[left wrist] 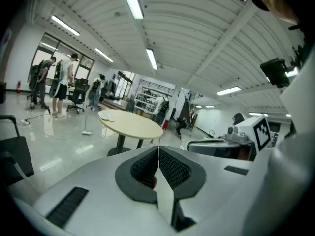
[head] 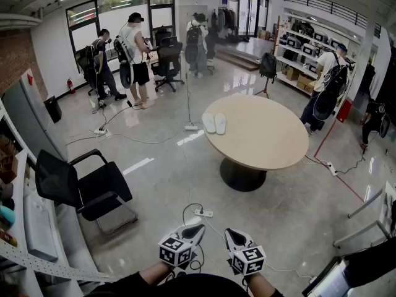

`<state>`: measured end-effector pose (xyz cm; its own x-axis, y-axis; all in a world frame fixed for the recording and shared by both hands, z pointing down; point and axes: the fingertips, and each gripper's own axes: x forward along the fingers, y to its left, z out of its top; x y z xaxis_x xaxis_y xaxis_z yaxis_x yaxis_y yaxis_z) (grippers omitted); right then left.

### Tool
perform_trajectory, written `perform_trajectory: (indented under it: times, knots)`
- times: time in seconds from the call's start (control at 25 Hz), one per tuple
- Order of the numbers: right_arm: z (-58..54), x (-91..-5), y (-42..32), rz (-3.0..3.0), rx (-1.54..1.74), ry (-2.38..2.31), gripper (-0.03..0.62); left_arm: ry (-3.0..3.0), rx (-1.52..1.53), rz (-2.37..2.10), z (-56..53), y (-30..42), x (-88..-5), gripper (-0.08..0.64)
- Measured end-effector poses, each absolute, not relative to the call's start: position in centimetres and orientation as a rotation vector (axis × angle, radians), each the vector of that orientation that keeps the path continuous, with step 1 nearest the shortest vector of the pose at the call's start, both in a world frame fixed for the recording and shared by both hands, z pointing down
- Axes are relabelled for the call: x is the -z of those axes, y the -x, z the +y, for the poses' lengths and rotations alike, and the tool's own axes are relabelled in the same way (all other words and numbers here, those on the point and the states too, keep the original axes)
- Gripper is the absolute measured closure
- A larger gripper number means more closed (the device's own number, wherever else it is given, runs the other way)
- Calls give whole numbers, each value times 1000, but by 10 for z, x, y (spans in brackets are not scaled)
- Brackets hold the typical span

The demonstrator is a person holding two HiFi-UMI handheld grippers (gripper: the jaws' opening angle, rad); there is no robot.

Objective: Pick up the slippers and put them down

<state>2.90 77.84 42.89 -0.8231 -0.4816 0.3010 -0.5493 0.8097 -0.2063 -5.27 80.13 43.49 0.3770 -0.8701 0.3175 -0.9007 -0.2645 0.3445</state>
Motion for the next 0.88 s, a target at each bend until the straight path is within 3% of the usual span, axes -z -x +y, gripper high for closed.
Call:
perform_trajectory:
  times: [0.44,0.88]
  knots:
    - [784,-405,-35,-2838,-473,-938,580,-2279,12,-1626,806,32,-398,538]
    - [796,-378,-65,-2924,-268,-941,578,-2389,24,-1701,805,-11,-364,538]
